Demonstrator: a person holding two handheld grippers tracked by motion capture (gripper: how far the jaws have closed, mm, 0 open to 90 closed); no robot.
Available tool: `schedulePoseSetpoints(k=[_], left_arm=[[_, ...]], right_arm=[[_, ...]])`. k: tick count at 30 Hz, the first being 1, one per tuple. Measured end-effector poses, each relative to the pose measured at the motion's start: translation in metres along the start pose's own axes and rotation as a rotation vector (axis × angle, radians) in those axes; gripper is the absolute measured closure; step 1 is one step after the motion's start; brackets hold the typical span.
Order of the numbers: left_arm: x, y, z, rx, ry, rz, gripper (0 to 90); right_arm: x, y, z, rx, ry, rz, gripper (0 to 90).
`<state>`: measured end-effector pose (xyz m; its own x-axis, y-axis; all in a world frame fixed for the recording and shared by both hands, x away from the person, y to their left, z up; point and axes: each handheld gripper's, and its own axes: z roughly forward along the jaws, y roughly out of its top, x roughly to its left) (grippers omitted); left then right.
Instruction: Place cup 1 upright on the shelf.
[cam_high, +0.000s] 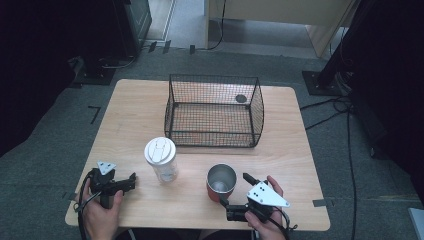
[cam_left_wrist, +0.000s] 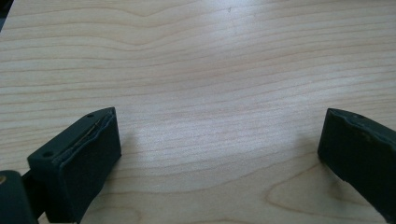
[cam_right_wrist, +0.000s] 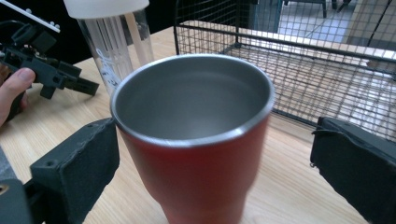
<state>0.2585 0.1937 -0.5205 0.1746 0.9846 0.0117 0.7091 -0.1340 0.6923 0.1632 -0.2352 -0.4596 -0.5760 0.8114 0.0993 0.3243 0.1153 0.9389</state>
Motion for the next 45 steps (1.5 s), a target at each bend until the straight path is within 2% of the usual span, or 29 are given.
schedulePoseSetpoints(k=[5,9,15,22,26,36,41,45], left_arm=[[-0.001,0.000,0.000,0.000,-0.007,0.010,0.0],[-0.001,0.000,0.000,0.000,-0.011,0.013,0.0],[-0.002,0.000,0.000,0.000,-0.031,0.034,0.0],[-0.004,0.000,0.000,0.000,-0.023,0.027,0.0],[-0.004,0.000,0.000,0.000,-0.023,0.027,0.0],[-0.004,0.000,0.000,0.000,-0.023,0.027,0.0],[-0.004,0.000,0.000,-0.001,-0.023,0.027,0.0],[-0.004,0.000,0.000,-0.001,-0.023,0.028,0.0]], right_arm=[[0.010,0.003,0.008,-0.018,-0.021,-0.002,4.4],[0.011,0.002,0.014,-0.011,-0.021,0.010,4.6],[0.016,0.001,0.022,-0.018,-0.046,-0.017,6.1],[0.017,-0.001,0.027,-0.031,-0.060,-0.013,5.0],[0.018,-0.002,0.032,-0.016,-0.076,-0.007,5.7],[0.019,-0.001,0.035,-0.019,-0.063,-0.014,5.8],[0.024,0.001,0.044,0.011,-0.090,-0.014,2.0],[0.025,0.002,0.049,0.009,-0.110,-0.020,6.6]])
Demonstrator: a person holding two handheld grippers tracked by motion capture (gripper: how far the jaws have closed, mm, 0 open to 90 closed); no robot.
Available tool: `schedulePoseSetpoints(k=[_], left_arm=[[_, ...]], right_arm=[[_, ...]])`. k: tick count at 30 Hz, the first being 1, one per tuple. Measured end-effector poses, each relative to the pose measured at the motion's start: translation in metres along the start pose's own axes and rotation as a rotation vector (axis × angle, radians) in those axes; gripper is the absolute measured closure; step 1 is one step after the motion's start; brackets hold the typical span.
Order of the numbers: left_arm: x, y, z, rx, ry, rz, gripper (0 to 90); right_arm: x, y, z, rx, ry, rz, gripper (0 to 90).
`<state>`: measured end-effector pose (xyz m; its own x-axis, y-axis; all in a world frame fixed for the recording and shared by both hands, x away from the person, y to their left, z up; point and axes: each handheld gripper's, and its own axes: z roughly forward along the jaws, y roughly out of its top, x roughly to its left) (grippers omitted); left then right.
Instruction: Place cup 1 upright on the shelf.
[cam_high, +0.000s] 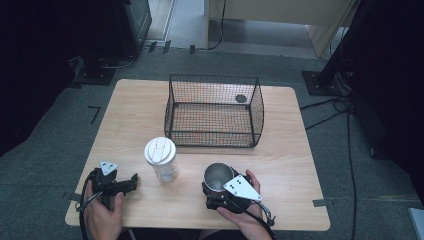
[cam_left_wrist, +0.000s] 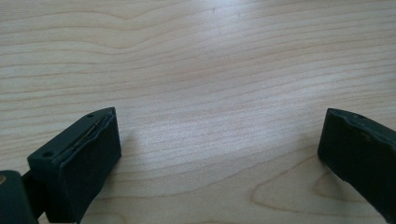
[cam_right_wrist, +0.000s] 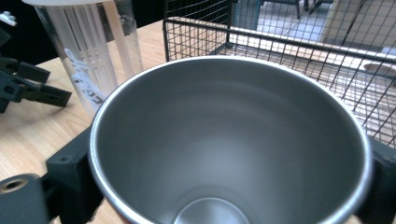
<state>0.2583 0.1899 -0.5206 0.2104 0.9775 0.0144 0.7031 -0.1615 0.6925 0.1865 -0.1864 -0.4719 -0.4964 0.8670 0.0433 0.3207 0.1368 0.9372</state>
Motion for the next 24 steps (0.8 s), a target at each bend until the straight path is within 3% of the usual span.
schedulePoseSetpoints(k=[13,24], left_arm=[[0.000,0.000,0.000,0.000,0.000,-0.001,0.0],[0.000,0.000,0.000,0.000,0.000,0.000,0.0]], right_arm=[[-0.001,0.005,-0.002,0.006,0.000,0.013,7.1],[-0.007,0.034,-0.003,-0.063,-0.021,0.022,7.1]])
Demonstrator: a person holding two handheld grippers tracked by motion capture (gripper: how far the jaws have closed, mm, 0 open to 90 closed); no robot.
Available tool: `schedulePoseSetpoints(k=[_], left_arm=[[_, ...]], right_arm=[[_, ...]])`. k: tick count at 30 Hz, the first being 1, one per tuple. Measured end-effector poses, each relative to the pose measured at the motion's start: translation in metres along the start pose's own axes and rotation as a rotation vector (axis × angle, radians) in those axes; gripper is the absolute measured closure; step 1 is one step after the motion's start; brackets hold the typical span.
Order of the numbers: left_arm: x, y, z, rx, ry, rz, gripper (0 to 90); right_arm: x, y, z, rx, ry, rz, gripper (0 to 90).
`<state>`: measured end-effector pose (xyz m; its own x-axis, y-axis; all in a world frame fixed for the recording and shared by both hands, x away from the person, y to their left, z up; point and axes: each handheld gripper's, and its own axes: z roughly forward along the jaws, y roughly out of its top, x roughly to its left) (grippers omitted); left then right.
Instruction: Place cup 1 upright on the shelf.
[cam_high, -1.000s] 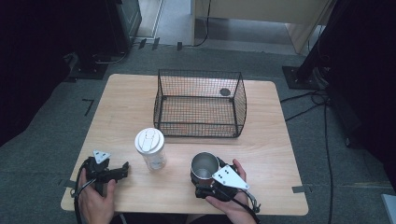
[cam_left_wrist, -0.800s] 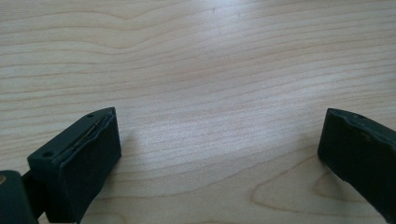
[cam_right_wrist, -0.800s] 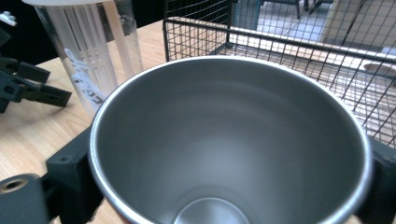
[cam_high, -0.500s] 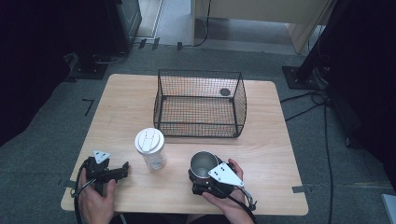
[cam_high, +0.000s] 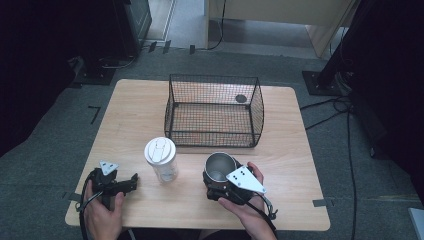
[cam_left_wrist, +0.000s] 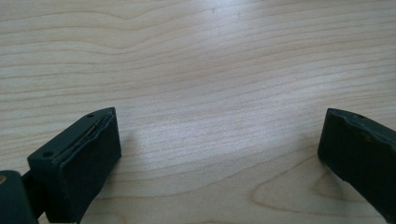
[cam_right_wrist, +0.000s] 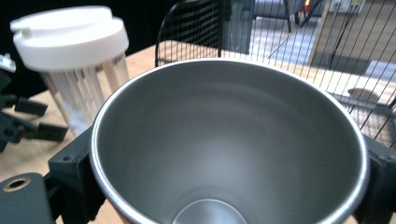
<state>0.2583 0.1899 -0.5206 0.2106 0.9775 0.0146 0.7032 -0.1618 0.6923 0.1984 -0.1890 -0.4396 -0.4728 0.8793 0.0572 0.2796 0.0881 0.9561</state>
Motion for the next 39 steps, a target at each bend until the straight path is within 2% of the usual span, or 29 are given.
schedulePoseSetpoints(k=[12,24,32,33,39], left_arm=[[0.000,0.000,0.000,-0.002,0.000,-0.003,0.0],[0.000,0.000,0.000,0.000,-0.001,-0.003,0.0],[0.000,0.000,0.000,0.000,0.000,-0.003,0.0],[0.000,0.000,0.000,0.001,0.000,-0.002,0.0],[0.000,0.000,0.000,0.000,0.000,-0.003,0.0]], right_arm=[[-0.010,0.035,0.003,-0.065,-0.029,-0.017,7.1],[-0.028,0.074,0.022,-0.110,-0.075,0.009,7.1],[-0.038,0.086,0.036,-0.128,-0.121,-0.003,7.1],[-0.042,0.088,0.039,-0.130,-0.135,0.012,7.1],[-0.050,0.090,0.050,-0.145,-0.175,0.029,7.1]])
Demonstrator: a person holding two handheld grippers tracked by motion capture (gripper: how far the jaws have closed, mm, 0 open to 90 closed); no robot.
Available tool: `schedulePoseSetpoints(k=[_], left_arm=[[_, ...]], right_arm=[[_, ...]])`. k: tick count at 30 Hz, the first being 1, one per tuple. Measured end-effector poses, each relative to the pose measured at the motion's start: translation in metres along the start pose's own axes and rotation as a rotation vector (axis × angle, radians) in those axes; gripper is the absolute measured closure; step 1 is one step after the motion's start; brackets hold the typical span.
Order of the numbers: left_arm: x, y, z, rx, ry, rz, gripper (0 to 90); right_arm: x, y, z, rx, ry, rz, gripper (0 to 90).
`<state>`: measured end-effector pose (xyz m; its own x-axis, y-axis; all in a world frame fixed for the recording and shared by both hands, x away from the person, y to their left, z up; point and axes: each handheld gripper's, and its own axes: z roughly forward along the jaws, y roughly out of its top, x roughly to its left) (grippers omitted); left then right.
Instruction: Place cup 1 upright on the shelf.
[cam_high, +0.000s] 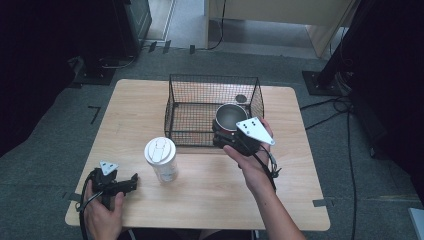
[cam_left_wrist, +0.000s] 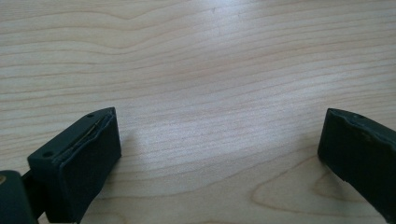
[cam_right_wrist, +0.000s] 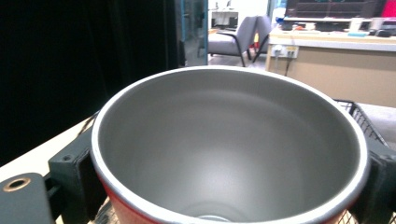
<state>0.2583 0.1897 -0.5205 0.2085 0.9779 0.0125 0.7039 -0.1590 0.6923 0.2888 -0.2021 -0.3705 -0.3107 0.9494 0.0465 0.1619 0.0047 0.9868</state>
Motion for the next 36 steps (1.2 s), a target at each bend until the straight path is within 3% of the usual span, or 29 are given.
schedulePoseSetpoints(k=[1,7,13,18,21,31,36], left_arm=[[0.000,0.000,0.000,-0.001,0.000,0.000,0.0],[0.000,0.000,0.000,0.000,0.000,0.000,0.0],[0.000,0.000,0.000,-0.001,0.000,0.001,0.0],[0.000,0.000,0.000,-0.001,0.000,0.000,0.0],[0.000,0.000,0.000,-0.001,0.000,0.001,0.0],[0.000,0.000,0.000,-0.001,0.000,0.000,0.0],[0.000,0.000,0.000,-0.001,0.000,0.001,0.0]], right_arm=[[-0.002,0.000,0.005,-0.024,-0.023,-0.010,7.1],[-0.009,0.003,0.016,-0.049,-0.052,0.010,7.1],[-0.017,0.005,0.034,-0.087,-0.108,-0.005,7.0],[-0.028,0.000,0.050,-0.139,-0.155,0.051,7.0],[-0.034,-0.002,0.057,-0.130,-0.155,0.086,7.0],[-0.047,-0.009,0.081,-0.161,-0.162,0.093,7.1],[-0.052,-0.009,0.097,-0.153,-0.205,0.086,7.0]])
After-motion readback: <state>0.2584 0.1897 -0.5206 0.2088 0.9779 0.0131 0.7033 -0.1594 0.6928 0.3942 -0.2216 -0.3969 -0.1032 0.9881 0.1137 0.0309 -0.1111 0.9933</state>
